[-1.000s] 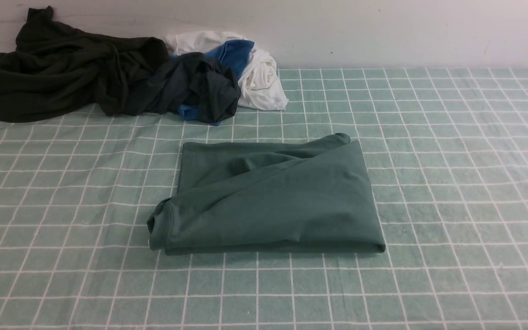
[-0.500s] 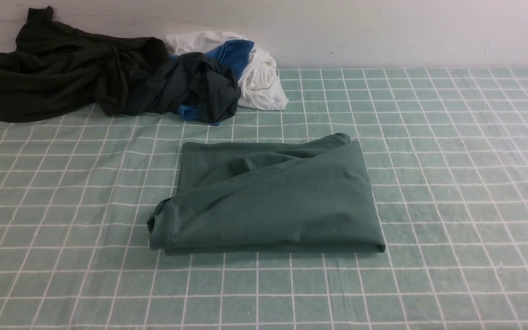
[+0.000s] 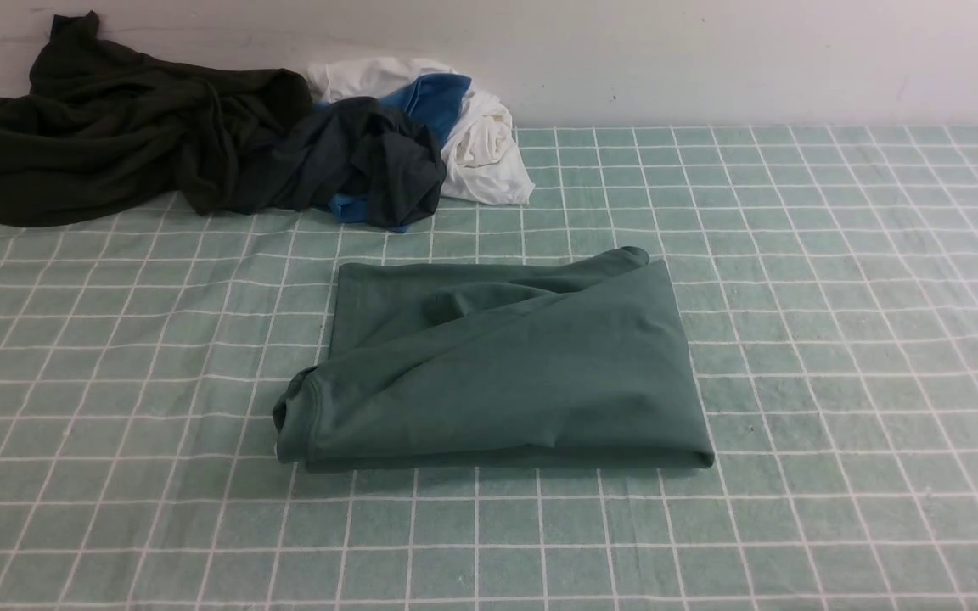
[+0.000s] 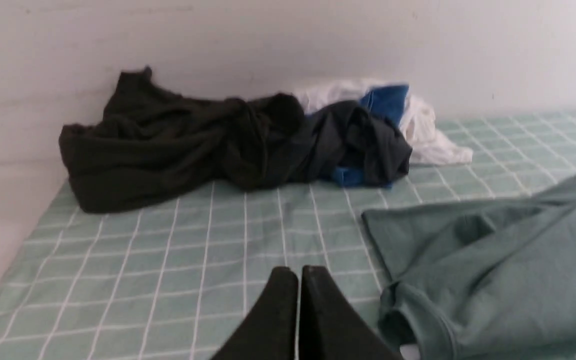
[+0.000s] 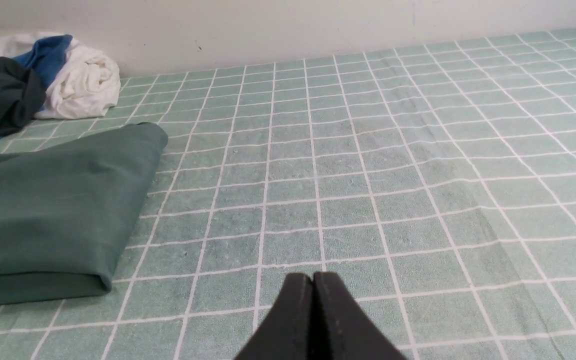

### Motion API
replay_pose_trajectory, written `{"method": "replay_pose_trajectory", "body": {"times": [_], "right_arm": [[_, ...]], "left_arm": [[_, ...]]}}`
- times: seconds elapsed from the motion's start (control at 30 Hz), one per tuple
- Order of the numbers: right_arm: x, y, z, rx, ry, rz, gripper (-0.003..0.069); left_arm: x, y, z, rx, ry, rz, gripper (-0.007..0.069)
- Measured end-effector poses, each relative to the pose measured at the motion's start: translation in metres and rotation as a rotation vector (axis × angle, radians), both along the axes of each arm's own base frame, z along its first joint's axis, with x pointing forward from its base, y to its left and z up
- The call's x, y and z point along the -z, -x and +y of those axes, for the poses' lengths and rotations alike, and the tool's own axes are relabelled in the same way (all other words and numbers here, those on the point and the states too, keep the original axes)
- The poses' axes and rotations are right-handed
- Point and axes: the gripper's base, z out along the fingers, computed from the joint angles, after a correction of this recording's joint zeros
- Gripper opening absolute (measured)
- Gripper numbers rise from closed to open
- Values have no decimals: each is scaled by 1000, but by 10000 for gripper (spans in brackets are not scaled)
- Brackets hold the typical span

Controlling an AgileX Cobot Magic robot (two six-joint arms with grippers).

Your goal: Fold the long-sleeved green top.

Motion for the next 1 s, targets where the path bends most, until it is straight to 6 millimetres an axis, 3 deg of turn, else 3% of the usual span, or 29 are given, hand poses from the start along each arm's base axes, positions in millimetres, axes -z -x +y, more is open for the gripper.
{"method": "replay_pose_trajectory", "body": {"times": [0.2, 0.33, 1.0], "right_arm": [[0, 0, 0, 0, 0, 0, -13], [0, 0, 0, 0, 1, 0, -13], [0, 0, 0, 0, 1, 1, -13]], "left_arm": [[56, -1, 2, -64, 50, 58, -3], [90, 1, 5, -126, 58, 189, -3], [93, 0, 5, -137, 63, 192, -3]]}}
